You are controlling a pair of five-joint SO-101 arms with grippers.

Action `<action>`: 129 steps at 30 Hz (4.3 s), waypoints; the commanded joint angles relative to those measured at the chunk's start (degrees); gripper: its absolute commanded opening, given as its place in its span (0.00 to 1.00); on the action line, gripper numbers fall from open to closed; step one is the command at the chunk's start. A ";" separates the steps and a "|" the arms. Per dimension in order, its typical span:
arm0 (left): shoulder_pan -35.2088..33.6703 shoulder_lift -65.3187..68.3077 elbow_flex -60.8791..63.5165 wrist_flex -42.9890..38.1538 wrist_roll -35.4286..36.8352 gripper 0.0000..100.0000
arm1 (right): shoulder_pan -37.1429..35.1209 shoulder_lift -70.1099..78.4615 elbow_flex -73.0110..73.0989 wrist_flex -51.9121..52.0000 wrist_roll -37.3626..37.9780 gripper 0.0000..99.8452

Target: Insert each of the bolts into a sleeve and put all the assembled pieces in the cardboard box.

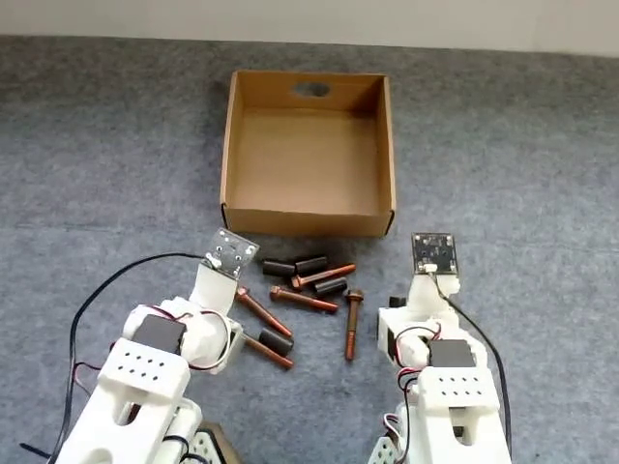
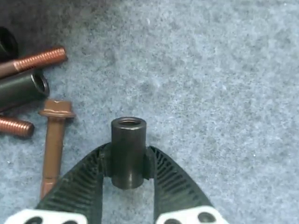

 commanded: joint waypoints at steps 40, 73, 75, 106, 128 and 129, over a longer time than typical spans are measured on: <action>-13.41 -0.22 -8.48 -1.14 -14.33 0.05 | 0.57 -0.84 -0.31 -1.01 -0.18 0.01; -1.63 0.31 -3.56 -1.58 5.80 0.18 | 0.57 -0.84 -0.31 -1.01 -0.18 0.01; -1.63 0.31 -3.56 -1.58 5.80 0.18 | 0.57 -0.84 -0.31 -1.01 -0.18 0.01; -1.71 32.04 -20.97 -2.90 4.57 0.01 | 0.57 -0.84 -0.31 -1.01 -0.09 0.01; -3.47 34.68 -20.26 -10.37 -12.13 0.15 | 0.57 -0.84 -0.22 -1.01 -0.09 0.01; -3.82 35.74 -20.26 -11.60 -12.13 0.15 | 0.57 -0.84 -0.22 -1.01 -0.09 0.01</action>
